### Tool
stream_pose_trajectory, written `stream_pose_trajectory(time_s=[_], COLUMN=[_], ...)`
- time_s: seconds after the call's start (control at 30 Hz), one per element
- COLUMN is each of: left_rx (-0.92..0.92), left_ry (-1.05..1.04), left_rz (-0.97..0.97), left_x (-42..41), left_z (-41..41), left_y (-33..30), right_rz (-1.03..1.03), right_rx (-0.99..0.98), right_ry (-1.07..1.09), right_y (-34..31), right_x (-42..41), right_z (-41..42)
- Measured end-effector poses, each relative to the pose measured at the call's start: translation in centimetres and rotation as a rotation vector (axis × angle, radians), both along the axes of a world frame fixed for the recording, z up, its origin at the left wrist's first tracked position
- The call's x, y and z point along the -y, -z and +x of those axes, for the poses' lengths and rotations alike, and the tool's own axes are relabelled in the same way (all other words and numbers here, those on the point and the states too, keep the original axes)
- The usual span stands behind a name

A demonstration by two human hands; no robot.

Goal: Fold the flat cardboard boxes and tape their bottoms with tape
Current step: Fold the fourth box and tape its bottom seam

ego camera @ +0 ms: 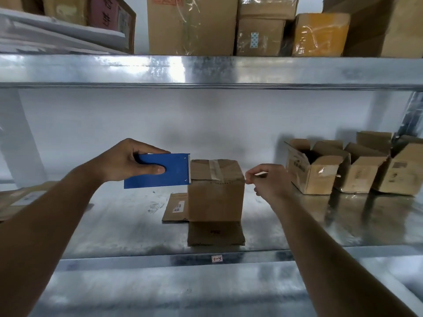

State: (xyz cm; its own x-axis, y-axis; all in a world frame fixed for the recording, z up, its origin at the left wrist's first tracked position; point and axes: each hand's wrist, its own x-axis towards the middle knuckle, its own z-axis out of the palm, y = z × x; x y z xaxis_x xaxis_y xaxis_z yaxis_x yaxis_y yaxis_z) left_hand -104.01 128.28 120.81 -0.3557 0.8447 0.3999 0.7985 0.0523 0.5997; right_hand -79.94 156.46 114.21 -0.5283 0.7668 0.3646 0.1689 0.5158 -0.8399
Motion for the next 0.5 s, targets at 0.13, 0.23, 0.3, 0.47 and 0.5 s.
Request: stream_pose_trajectory(time_s=[0.13,0.23,0.3,0.47,0.5], left_rx=[0.015,0.024,0.028,0.031,0.033], left_ry=[0.011,0.015,0.022,0.039,0.037], left_rz=[-0.020,-0.027,-0.032,-0.042,-0.039], left_x=[-0.4,-0.8,-1.0,-1.4,-1.5], left_z=[-0.8,-1.3,-1.6,-1.8,-1.9], left_y=[0.4,0.6,0.6,0.7,0.8], right_rz=[0.024,0.056,0.098,0.058,0.063], right_rx=[0.029,0.068,0.121,0.188,0.191], right_ry=[-0.015,-0.028,-0.023,-0.087,-0.092], right_y=[0.1,0.0,-0.4,-0.5,-0.5], right_x=[-0.3,-0.6,-0.7,-1.0,-1.0], right_z=[-0.4,-0.4,-0.4,-0.4,-0.4])
